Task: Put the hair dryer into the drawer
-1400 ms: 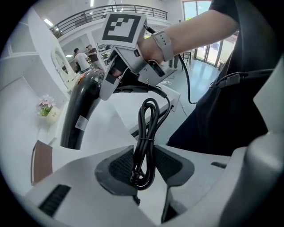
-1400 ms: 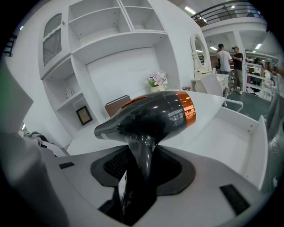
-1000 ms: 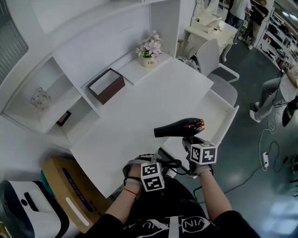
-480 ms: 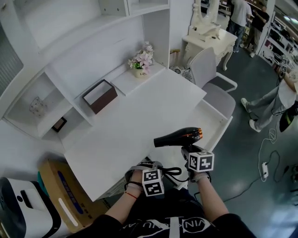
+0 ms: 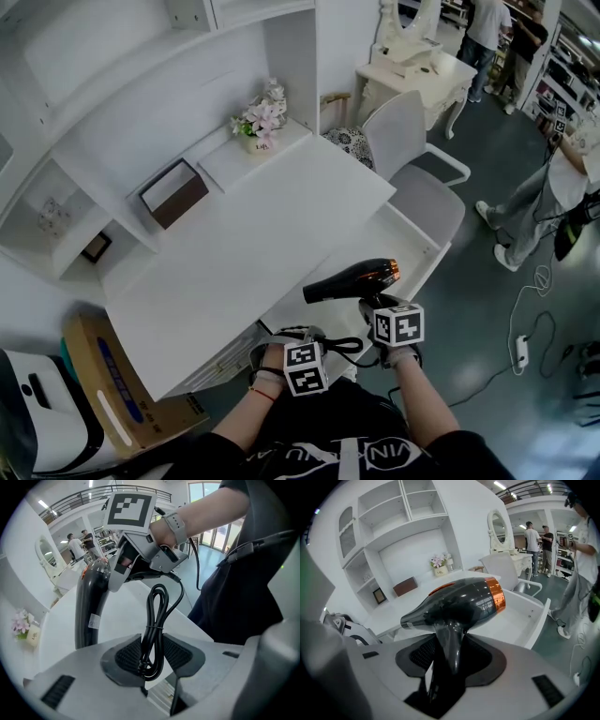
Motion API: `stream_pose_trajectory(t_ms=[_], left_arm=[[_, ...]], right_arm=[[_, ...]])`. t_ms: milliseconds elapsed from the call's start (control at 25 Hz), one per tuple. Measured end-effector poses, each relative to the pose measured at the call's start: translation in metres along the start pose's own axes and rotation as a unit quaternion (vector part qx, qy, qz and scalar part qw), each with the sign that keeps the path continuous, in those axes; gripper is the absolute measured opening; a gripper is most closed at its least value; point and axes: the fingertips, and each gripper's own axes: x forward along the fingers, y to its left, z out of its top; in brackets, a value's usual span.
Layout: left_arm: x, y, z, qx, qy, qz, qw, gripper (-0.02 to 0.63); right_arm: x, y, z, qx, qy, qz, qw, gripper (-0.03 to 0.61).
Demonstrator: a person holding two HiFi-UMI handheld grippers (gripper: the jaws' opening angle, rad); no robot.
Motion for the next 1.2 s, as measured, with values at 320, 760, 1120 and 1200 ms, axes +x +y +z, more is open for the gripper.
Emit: stream_pose_trajectory(t_ms=[320,760,1120,1200], left_arm=[[0.024,0.017,0.02,-0.046,0.007,0.018,0.9987,0.146],[0.046,0.028,0.007,-0.137,0.022,0.043,0.9893,0.146],[0.054,0.038,-0.012,-0.145,0.018,0.022,0.989,0.146],[0.055,0.041,-0.014,-0.144,0.015,0.015,0.9894,0.146]], right_arm=[[0.025,-0.026,0.001,-0.025,0.056,0.028,0.998,0.178],[0.075,-0.021,-0.004,-0.064,0.146,0.07,0.985,0.178],[0.101,-0.011,-0.009,-0.056,0.172,0.081,0.98,0.178],[0.106,-0.011,-0.008,-0.052,0.175,0.08,0.98,0.178]])
